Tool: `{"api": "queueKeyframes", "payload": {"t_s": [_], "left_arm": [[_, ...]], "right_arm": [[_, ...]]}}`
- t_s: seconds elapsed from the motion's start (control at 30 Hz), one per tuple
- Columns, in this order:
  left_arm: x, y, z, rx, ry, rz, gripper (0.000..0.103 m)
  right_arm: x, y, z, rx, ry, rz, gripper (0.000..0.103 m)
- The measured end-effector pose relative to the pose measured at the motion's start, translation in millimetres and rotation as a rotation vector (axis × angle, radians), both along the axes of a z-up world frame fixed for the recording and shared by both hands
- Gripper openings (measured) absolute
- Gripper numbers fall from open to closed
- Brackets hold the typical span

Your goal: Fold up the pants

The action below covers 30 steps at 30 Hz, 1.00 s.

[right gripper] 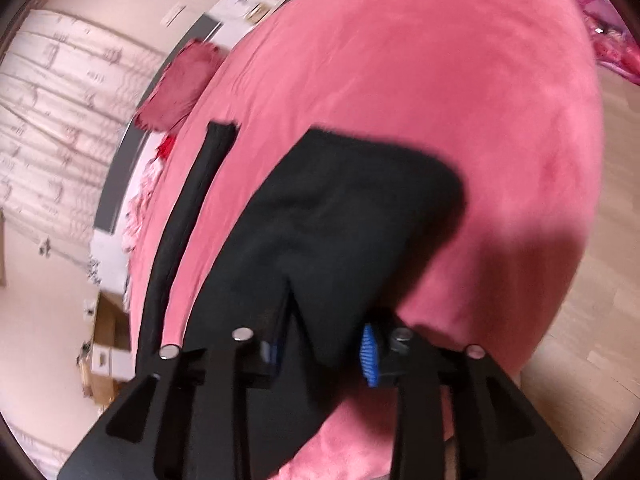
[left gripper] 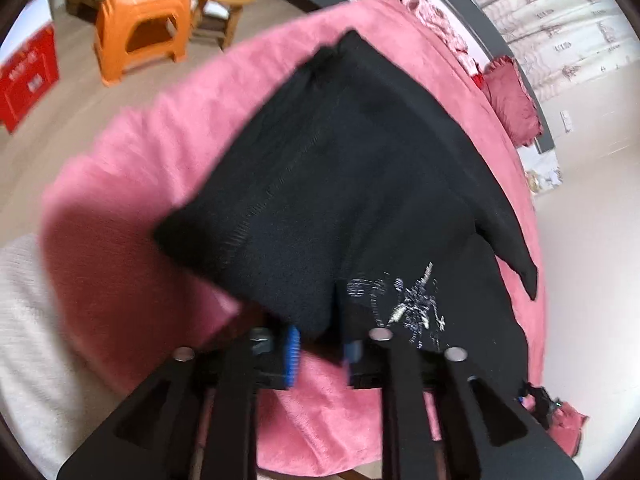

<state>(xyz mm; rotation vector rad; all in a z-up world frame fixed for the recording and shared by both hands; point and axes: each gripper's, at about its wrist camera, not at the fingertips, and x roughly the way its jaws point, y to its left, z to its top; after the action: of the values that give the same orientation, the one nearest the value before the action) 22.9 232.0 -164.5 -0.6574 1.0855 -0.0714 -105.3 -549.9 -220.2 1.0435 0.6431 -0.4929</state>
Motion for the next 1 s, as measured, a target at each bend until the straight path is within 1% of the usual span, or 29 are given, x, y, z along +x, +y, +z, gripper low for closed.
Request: {"api": "queueKeyframes", "payload": {"t_s": [0.03, 0.07, 0.1, 0.13, 0.17, 0.23, 0.27, 0.3, 0.33, 0.37, 0.4, 0.43, 0.5, 0.53, 0.6, 0.63, 0.7, 0.77, 0.8, 0.9, 1.0], "left_arm": [[-2.9, 3.2, 4.4, 0.033, -0.010, 0.026, 0.033], [-6.7, 8.5, 12.1, 0.071, -0.028, 0.064, 0.046], [-11.0, 14.5, 20.4, 0.108, -0.057, 0.105, 0.059], [-14.1, 17.7, 25.6, 0.132, -0.080, 0.130, 0.065], [-16.0, 21.8, 33.6, 0.167, -0.115, 0.161, 0.071], [-15.3, 23.1, 44.6, 0.227, -0.164, 0.181, 0.071], [-12.8, 20.0, 47.8, 0.250, -0.179, 0.174, 0.079], [-10.4, 17.2, 48.9, 0.265, -0.188, 0.162, 0.090], [-5.5, 11.5, 50.2, 0.275, -0.201, 0.141, 0.092], [0.0, 3.3, 50.8, 0.278, -0.216, 0.118, 0.092], [5.9, -3.6, 51.0, 0.279, -0.220, 0.099, 0.093], [14.4, -14.5, 49.5, 0.274, -0.219, 0.058, 0.094], [32.3, -34.0, 43.9, 0.254, -0.207, -0.029, 0.099], [37.8, -41.8, 40.6, 0.247, -0.203, -0.059, 0.099], [57.9, -59.4, 34.2, 0.225, -0.194, -0.138, 0.099], [60.7, -66.4, 31.7, 0.228, -0.192, -0.152, 0.099], [80.3, -75.7, 31.5, 0.231, -0.204, -0.182, 0.099], [99.2, -79.5, 31.9, 0.253, -0.205, -0.179, 0.099], [112.9, -78.4, 34.1, 0.270, -0.214, -0.176, 0.099], [146.9, -70.8, 40.8, 0.301, -0.223, -0.149, 0.099], [184.5, -58.4, 44.1, 0.311, -0.241, -0.134, 0.099]], "right_arm": [[-2.7, -3.2, 7.6, -0.053, 0.043, -0.035, 0.045], [-4.8, -4.8, 17.5, -0.125, 0.101, -0.083, 0.050], [-8.2, -7.5, 31.1, -0.215, 0.160, -0.144, 0.050], [-8.9, -6.6, 38.9, -0.251, 0.154, -0.160, 0.050], [-7.0, -4.2, 48.0, -0.277, 0.122, -0.151, 0.050], [4.6, 9.8, 57.4, -0.310, 0.089, -0.091, 0.050], [19.2, 24.1, 60.4, -0.326, 0.081, -0.024, 0.052], [23.2, 32.5, 59.1, -0.329, 0.078, 0.015, 0.055], [40.9, 51.3, 57.7, -0.331, 0.073, 0.090, 0.058], [57.2, 70.8, 54.9, -0.334, 0.070, 0.158, 0.065], [70.9, 87.6, 51.7, -0.337, 0.066, 0.212, 0.070], [82.3, 100.6, 48.0, -0.337, 0.062, 0.253, 0.073], [109.1, 137.6, 39.1, -0.337, 0.061, 0.341, 0.085], [115.1, 148.8, 35.3, -0.337, 0.067, 0.358, 0.094], [135.4, 173.1, 28.7, -0.346, 0.076, 0.386, 0.097], [141.4, 177.2, 25.8, -0.358, 0.079, 0.388, 0.100], [149.4, 189.8, 22.7, -0.429, 0.101, 0.386, 0.101], [153.7, 201.9, 12.7, -0.521, 0.150, 0.407, 0.101], [152.9, 206.4, 7.1, -0.556, 0.159, 0.420, 0.101], [152.4, 208.1, 4.1, -0.562, 0.163, 0.423, 0.101], [150.9, 207.6, 0.9, -0.558, 0.164, 0.423, 0.101]]}}
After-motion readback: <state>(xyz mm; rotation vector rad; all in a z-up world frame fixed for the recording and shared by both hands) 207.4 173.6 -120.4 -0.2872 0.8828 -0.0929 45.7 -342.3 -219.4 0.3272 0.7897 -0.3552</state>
